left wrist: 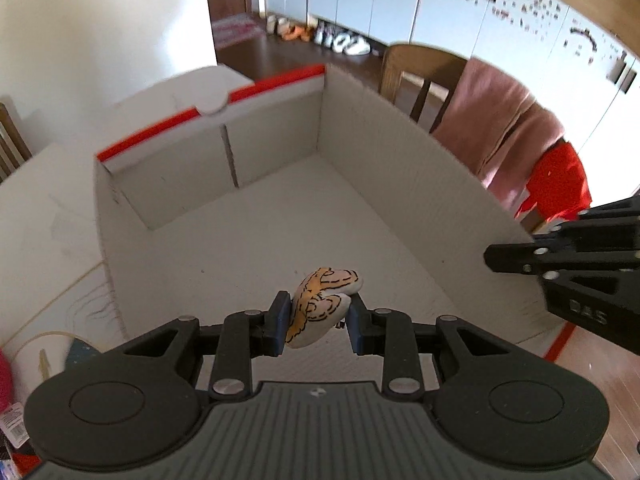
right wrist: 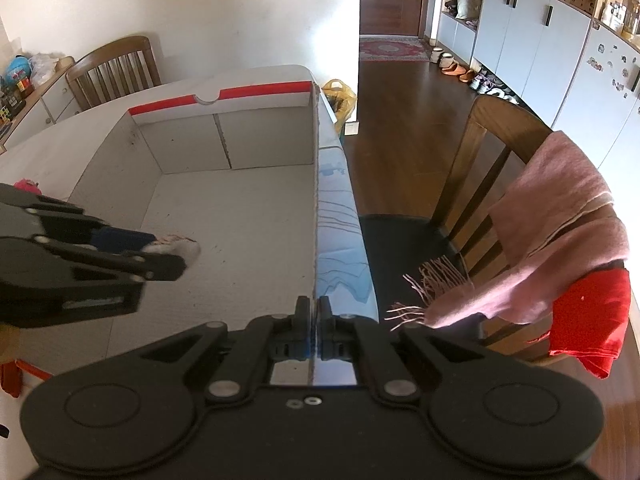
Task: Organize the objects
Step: 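Carry the cartoon-face item into the box and open the left gripper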
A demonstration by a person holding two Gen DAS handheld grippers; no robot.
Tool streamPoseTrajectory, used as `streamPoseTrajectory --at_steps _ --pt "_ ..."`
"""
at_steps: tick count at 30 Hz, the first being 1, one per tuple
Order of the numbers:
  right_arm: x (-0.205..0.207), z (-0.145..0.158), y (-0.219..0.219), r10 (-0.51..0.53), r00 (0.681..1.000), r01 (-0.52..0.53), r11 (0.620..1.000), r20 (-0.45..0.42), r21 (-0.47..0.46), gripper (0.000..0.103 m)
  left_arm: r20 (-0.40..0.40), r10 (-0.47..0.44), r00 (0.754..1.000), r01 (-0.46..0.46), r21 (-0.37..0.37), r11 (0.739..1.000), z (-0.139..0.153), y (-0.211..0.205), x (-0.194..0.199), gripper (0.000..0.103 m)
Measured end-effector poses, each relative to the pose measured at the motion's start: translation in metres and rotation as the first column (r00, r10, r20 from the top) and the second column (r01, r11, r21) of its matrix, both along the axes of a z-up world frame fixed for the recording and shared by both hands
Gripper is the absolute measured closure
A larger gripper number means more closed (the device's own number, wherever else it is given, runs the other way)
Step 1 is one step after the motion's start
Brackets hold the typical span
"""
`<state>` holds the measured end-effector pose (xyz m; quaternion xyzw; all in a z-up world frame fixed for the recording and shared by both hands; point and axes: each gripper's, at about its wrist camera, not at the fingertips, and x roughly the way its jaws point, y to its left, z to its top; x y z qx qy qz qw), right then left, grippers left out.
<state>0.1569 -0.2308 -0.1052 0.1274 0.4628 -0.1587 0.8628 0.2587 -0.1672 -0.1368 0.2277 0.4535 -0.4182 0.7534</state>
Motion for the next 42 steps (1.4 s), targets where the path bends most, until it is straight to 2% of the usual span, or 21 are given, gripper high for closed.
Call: streamPoseTrajectory --at_steps 11,21,22,24,25,26,31,35,42 --pt "0.001 0.0 -0.001 0.006 1.0 -0.006 1.0 -0.004 0.006 0.101 -0.067 -0.015 0.998 0.024 0.128 0.992 -0.029 -0.015 0.012 0.075" --pt "0.001 0.001 -0.001 0.006 1.0 -0.006 1.0 -0.005 0.007 0.101 -0.066 -0.024 0.998 0.034 0.147 0.989 -0.03 -0.017 0.012 0.072" --pt "0.001 0.001 -0.001 0.006 1.0 -0.006 1.0 -0.005 0.006 0.101 -0.061 -0.025 0.998 0.034 0.149 0.988 -0.03 -0.017 0.011 0.07" --pt "0.001 0.001 -0.001 0.006 1.0 -0.006 1.0 -0.006 0.006 0.101 -0.053 -0.025 0.998 0.033 0.151 0.988 -0.03 -0.019 0.009 0.058" --pt "0.001 0.001 -0.001 0.006 1.0 -0.006 1.0 -0.005 0.006 0.101 -0.049 -0.027 0.998 0.034 0.149 0.988 -0.03 -0.02 0.008 0.051" --pt "0.001 0.001 -0.001 0.005 1.0 -0.005 1.0 -0.005 0.007 0.101 -0.047 -0.027 0.999 0.034 0.143 0.989 -0.029 -0.019 0.007 0.049" --pt "0.002 0.001 -0.001 0.007 1.0 -0.007 1.0 -0.008 0.006 0.1 -0.042 -0.013 0.999 0.017 0.111 0.994 -0.021 -0.013 0.006 0.048" --pt "0.003 0.0 0.0 0.005 1.0 -0.005 1.0 -0.01 0.004 0.101 -0.028 -0.003 1.0 0.005 0.083 0.997 -0.011 -0.005 0.003 0.043" --pt "0.003 0.001 0.001 0.0 1.0 0.0 1.0 -0.014 -0.005 0.101 -0.01 0.01 1.0 -0.011 -0.009 1.0 0.02 0.022 -0.004 0.043"
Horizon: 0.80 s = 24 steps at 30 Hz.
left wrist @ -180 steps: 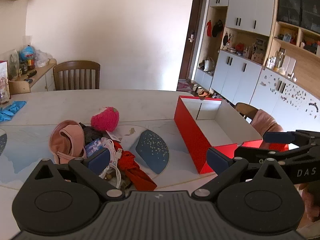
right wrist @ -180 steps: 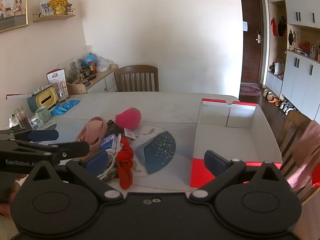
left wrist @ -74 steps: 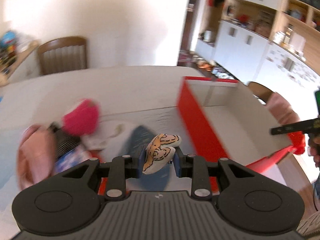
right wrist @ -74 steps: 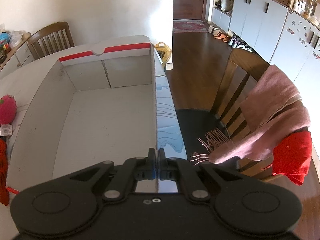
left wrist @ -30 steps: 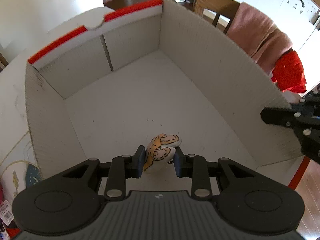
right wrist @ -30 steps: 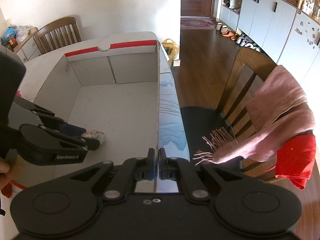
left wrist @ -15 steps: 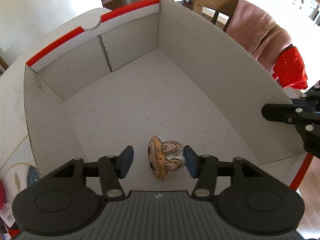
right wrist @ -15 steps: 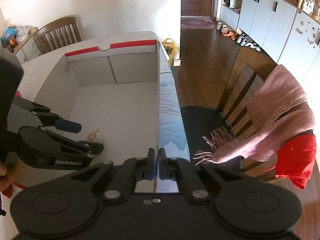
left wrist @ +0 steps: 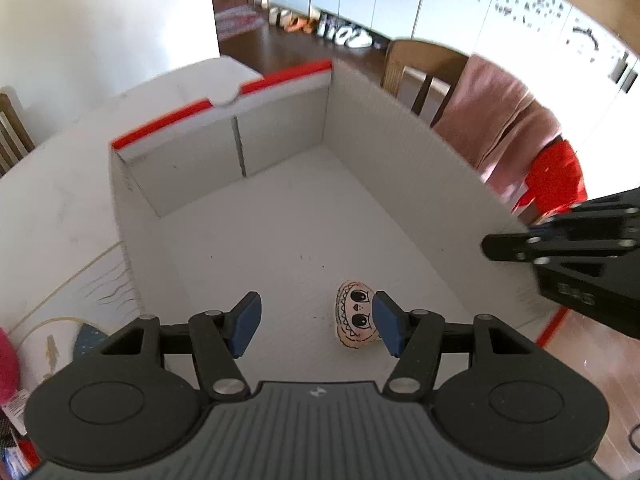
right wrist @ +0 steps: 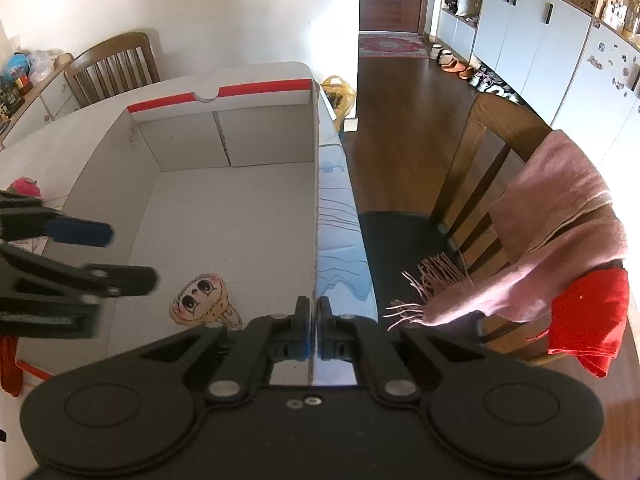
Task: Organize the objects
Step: 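Carry the cartoon-face item into the box and open the left gripper, then return the left tool to the pile and reach for the white cable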
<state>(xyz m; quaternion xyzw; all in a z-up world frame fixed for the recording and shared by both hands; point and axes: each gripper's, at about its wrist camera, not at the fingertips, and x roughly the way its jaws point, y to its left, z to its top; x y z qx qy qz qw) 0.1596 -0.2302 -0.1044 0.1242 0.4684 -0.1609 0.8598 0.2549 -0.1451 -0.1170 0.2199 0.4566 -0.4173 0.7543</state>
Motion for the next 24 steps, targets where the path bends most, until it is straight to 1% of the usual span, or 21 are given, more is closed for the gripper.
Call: streamPoseTrajectory --at_steps 5,13,16,18,21,23,24 --pt "-0.001 0.002 0.001 -0.008 1.0 0.008 1.0 -0.002 -0.01 0.101 0.027 0.002 1.0 0.0 -0.068 0.998 0.025 0.024 -0.007 0.043" --pt "-0.002 0.005 0.002 -0.016 1.0 0.016 1.0 -0.009 -0.01 0.102 0.062 0.049 0.997 -0.037 -0.172 0.984 0.061 0.086 -0.015 0.043" --pt "-0.001 0.006 0.002 -0.018 1.0 0.018 1.0 -0.012 -0.013 0.102 0.066 0.098 0.993 -0.083 -0.205 0.975 0.07 0.12 -0.015 0.04" --pt "0.0 0.006 0.003 -0.019 1.0 0.019 1.0 -0.014 -0.015 0.102 0.083 0.138 0.987 -0.118 -0.21 0.97 0.072 0.142 -0.015 0.04" --pt "0.0 0.006 0.003 -0.021 1.0 0.021 1.0 -0.015 -0.013 0.102 0.118 0.209 0.971 -0.183 -0.2 0.962 0.074 0.181 -0.015 0.04" --pt "0.001 0.006 0.003 -0.021 1.0 0.021 1.0 -0.018 -0.015 0.102 0.13 0.258 0.957 -0.23 -0.193 0.954 0.073 0.205 -0.013 0.04" --pt "0.001 0.006 0.003 -0.022 1.0 0.021 1.0 -0.019 -0.016 0.102 0.133 0.292 0.947 -0.265 -0.189 0.946 0.072 0.219 -0.012 0.04"
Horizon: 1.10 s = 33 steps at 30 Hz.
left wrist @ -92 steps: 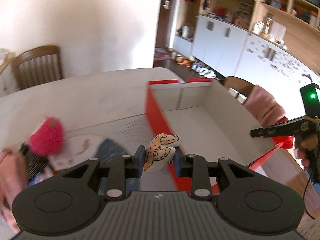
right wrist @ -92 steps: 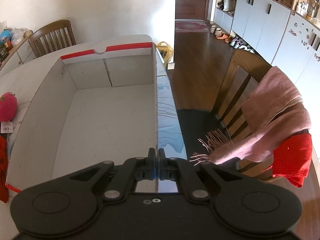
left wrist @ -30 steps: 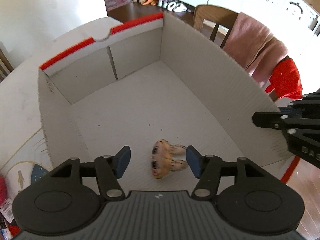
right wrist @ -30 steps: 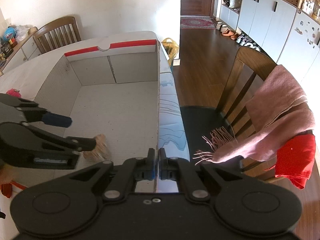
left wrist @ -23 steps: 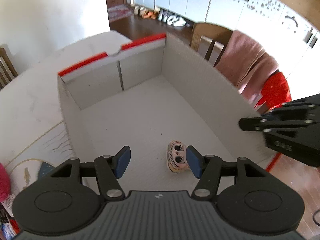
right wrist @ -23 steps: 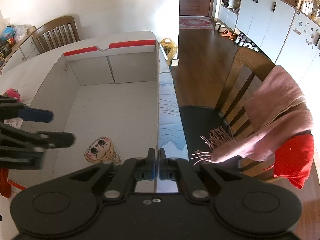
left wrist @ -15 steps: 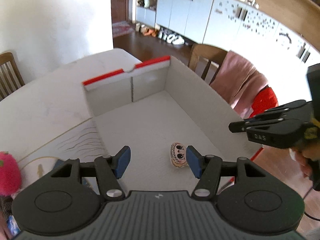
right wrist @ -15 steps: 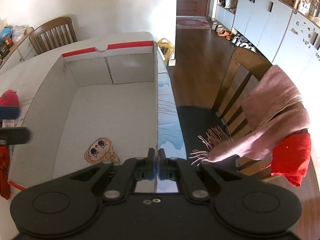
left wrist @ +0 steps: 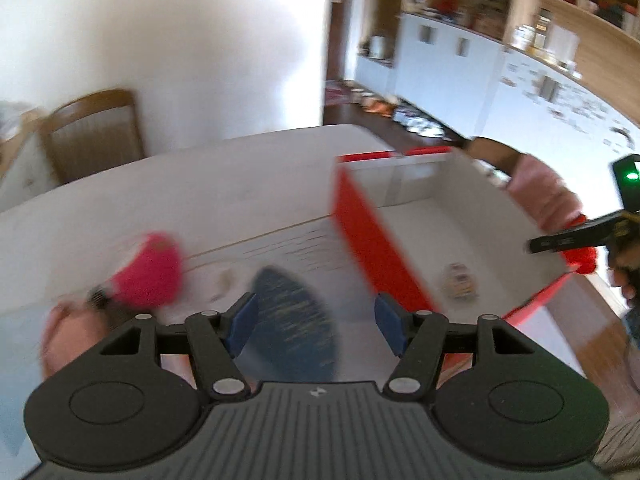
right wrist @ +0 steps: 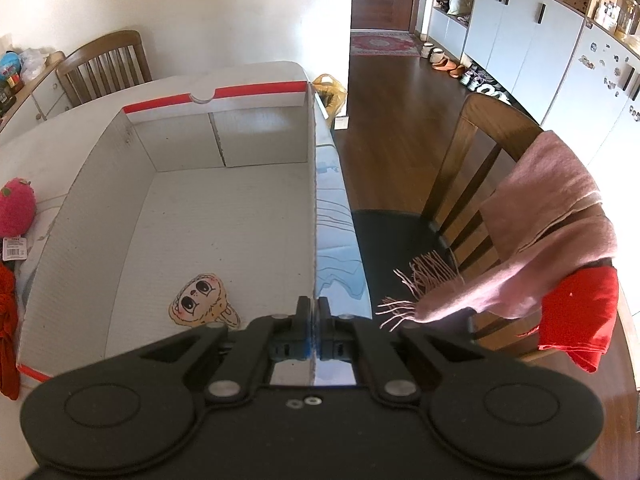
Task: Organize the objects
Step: 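Return the left tool to the pile and reach for the white cable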
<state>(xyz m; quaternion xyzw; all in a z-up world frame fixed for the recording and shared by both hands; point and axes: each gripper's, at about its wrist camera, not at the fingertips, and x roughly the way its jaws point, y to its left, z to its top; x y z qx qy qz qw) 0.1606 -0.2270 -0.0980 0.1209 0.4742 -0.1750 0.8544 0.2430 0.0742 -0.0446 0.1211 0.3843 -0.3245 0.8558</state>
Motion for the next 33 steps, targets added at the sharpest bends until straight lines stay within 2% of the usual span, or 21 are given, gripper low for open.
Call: streamPoseTrajectory --at_steps 6,10,16,20,25,27,29,33 --pt "0.001 0.0 0.001 -0.002 1.0 0.002 1.0 -0.01 -0.01 0.102 -0.011 0.161 0.987 -0.16 0.051 0.986 -0.02 0.066 0.003 0.04" --pt "0.003 0.001 0.001 -0.006 1.0 0.006 1.0 -0.016 -0.012 0.102 -0.022 0.202 0.979 -0.199 0.098 0.975 -0.042 0.091 -0.005 0.04" --pt "0.004 0.001 0.003 -0.009 1.0 0.008 1.0 -0.025 -0.025 0.101 -0.045 0.189 0.981 -0.181 0.138 0.974 -0.074 0.102 -0.014 0.04" --pt "0.004 0.001 0.005 -0.008 1.0 0.008 1.0 -0.029 -0.029 0.101 -0.032 0.135 0.99 -0.127 0.182 0.975 -0.091 0.087 -0.023 0.04" --pt "0.005 0.001 0.005 -0.009 0.999 0.007 0.999 -0.033 -0.031 0.101 -0.002 0.122 0.993 -0.118 0.234 0.965 -0.113 0.079 -0.025 0.04" --pt "0.005 0.001 0.005 -0.008 0.999 0.006 0.999 -0.035 -0.033 0.101 -0.003 0.128 0.992 -0.123 0.235 0.964 -0.119 0.079 -0.022 0.045" --pt "0.006 0.001 0.005 -0.007 0.999 0.005 0.999 -0.036 -0.035 0.101 -0.018 0.133 0.991 -0.125 0.235 0.964 -0.123 0.078 -0.02 0.062" --pt "0.006 0.001 0.006 -0.006 0.999 0.005 0.999 -0.036 -0.035 0.101 -0.021 0.136 0.991 -0.128 0.228 0.965 -0.126 0.076 -0.018 0.069"
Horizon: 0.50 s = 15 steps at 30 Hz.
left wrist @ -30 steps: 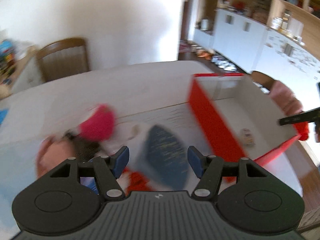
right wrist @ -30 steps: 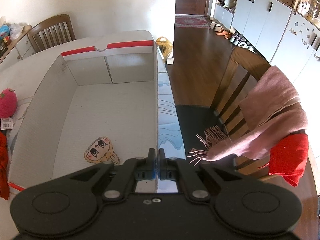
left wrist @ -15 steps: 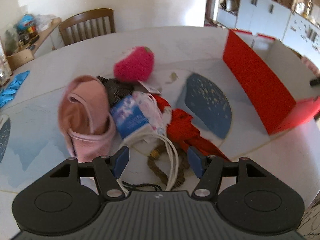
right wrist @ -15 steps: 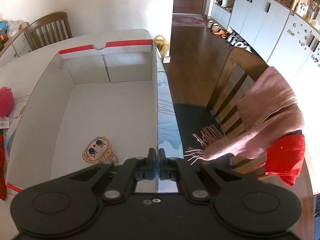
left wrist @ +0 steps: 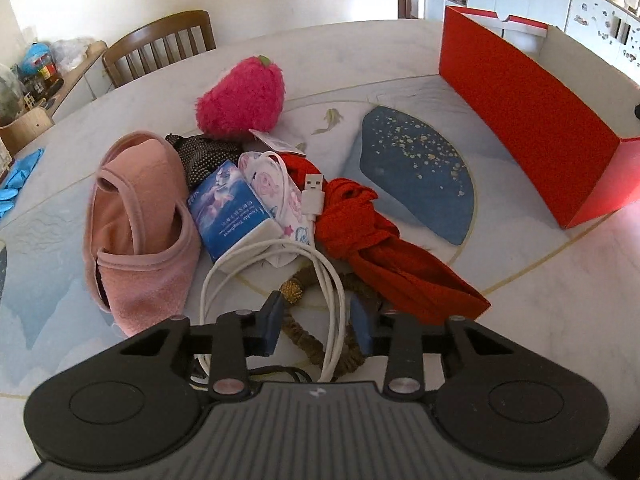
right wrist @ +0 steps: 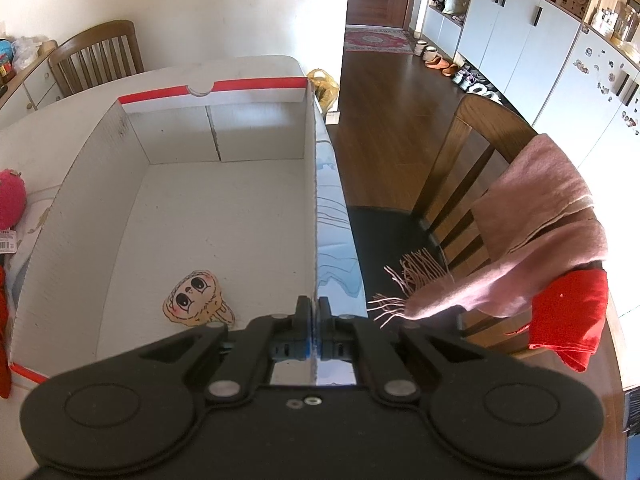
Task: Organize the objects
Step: 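Return the left tool to the pile and reach for the white cable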
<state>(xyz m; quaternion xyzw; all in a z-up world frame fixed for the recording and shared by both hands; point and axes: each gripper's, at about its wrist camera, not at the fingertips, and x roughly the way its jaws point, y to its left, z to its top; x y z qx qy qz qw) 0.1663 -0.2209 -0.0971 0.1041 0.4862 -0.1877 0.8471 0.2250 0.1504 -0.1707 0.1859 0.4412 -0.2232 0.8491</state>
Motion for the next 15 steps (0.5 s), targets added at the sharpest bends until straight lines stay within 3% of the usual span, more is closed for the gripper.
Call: streamPoseTrajectory --at_steps 10,15 --pt "0.0 0.0 0.0 0.002 1.0 -0.002 1.0 0.0 0.001 0.101 -0.062 0.015 0.998 -0.015 0.007 1.0 -0.015 -0.006 0.011 0.082" --pt "0.0 -0.001 0.0 0.007 1.0 -0.007 1.0 0.0 0.003 0.101 -0.082 0.02 0.996 -0.021 -0.002 1.0 -0.017 -0.007 0.013 0.095"
